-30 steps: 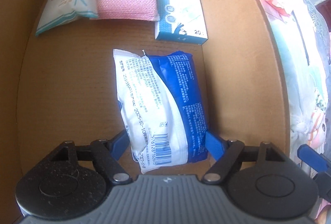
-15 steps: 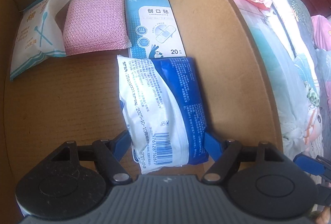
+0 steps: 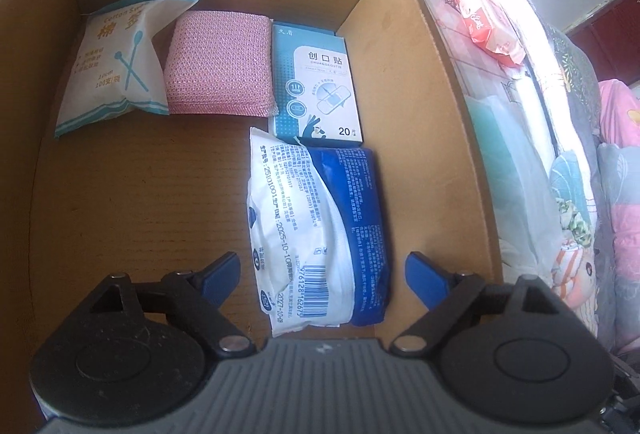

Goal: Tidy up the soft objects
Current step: 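Withdraw the left tool from the box toward the bed, then grasp the pink plush toy with the right gripper and lift it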

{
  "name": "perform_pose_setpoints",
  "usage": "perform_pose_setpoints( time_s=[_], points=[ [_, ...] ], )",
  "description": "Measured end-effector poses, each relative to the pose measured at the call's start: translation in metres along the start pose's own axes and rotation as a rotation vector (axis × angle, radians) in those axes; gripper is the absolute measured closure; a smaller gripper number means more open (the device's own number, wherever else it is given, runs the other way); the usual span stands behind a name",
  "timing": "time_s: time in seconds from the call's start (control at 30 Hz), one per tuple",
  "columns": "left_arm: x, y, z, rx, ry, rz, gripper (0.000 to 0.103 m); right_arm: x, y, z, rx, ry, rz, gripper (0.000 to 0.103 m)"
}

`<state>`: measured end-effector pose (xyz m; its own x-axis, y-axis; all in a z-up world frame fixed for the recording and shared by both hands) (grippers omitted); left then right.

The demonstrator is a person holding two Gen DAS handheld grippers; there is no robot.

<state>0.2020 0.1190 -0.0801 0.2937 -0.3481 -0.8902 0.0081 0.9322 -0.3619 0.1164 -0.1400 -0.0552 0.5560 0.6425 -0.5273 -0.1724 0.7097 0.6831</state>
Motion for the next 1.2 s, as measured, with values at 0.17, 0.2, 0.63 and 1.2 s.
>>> perform_pose_setpoints(
  time_s=[0.17, 0.2, 0.63, 1.2],
  points=[
    [-0.028, -0.008, -0.001, -0.038, -0.077, 0.013, 0.013, -0.012, -0.006, -0.002, 0.013, -0.039, 0.019, 0.040],
    [-0.038, -0.010, -0.003, -0.039, -0.102, 0.015, 0.013, -0.015, -0.009, -0.003, 0.017, -0.050, 0.020, 0.040],
    [-0.101, -0.142, -0.068, 0.124, -0.432, -0.092, 0.006, -0.117, -0.085, 0.011, 0.103, -0.349, -0.083, 0.039],
    [0.061, -0.310, -0.145, 0.566, -0.394, -0.171, 0.018, -0.183, -0.216, 0.034, 0.208, -0.373, -0.325, 0.036]
  ],
)
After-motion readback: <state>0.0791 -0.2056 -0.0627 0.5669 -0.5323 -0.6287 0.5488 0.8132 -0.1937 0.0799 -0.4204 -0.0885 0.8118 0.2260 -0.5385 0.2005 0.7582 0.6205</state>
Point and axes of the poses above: each gripper's, at about its wrist camera, not at the fingertips, and x roughly the way its jaws point, y to its left, z to its top, the point moved 5 cm from there along x, roughly the way its jaws point, and after that the axes turned 1 degree about x, right-handed, at the moved point
